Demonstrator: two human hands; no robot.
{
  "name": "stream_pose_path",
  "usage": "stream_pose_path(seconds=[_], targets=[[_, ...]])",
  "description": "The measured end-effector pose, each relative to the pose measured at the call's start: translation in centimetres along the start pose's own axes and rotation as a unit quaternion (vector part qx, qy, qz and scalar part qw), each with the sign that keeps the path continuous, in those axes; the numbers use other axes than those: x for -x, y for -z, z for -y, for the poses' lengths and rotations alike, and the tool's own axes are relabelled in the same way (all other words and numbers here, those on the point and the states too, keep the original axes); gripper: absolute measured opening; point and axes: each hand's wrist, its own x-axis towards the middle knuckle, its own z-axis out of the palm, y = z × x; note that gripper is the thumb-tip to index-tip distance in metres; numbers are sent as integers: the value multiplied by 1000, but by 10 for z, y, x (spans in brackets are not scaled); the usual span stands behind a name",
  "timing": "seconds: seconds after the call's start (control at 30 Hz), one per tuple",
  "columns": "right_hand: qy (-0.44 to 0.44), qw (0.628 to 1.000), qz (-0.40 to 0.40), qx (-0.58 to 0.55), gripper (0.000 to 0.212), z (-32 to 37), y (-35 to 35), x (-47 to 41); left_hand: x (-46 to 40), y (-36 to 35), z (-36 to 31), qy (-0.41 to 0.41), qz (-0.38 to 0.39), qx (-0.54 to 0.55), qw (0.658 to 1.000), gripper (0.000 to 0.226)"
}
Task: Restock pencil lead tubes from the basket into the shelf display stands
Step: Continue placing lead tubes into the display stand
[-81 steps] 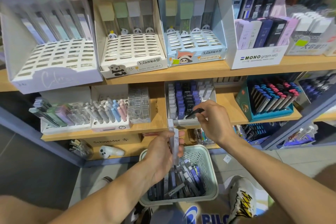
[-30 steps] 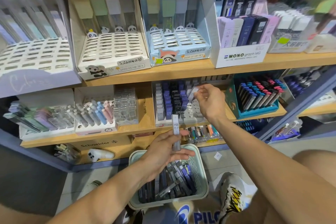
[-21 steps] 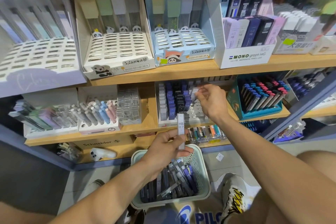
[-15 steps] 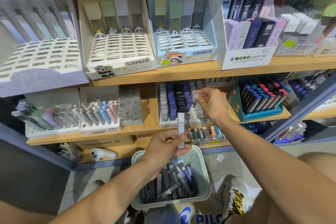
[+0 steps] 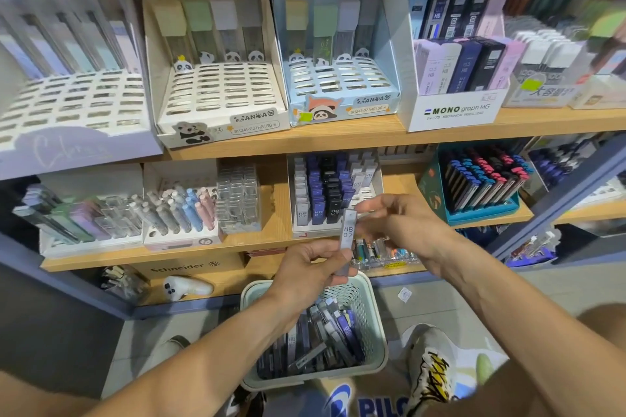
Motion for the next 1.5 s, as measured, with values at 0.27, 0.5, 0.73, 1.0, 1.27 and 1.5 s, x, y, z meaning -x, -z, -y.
stream_pose_path(seconds=[0.27,0.5,0.73,1.0,1.27,1.5], targets=[[55,991,-121,-20,12,-9,17,-10,1,-9,1,-4,-2,-6,1000,34],[177,933,-283,135,14,-13,24,-59,3,1,7,15,-6,-16,1000,28],[236,905,-261,237,14,-21,16,-75,3,16,11,33,-12,-12,999,18],[235,892,-226,313,18,-20,24,-83,3,25,12,43,-24,-7,999,16],[180,890,-242,341,19,-18,19,-95,4,27,10,42,-28,-30,998,21],[184,889,-310,283,26,-18,12,-74,6,34,9,32,-34,-78,996,24]])
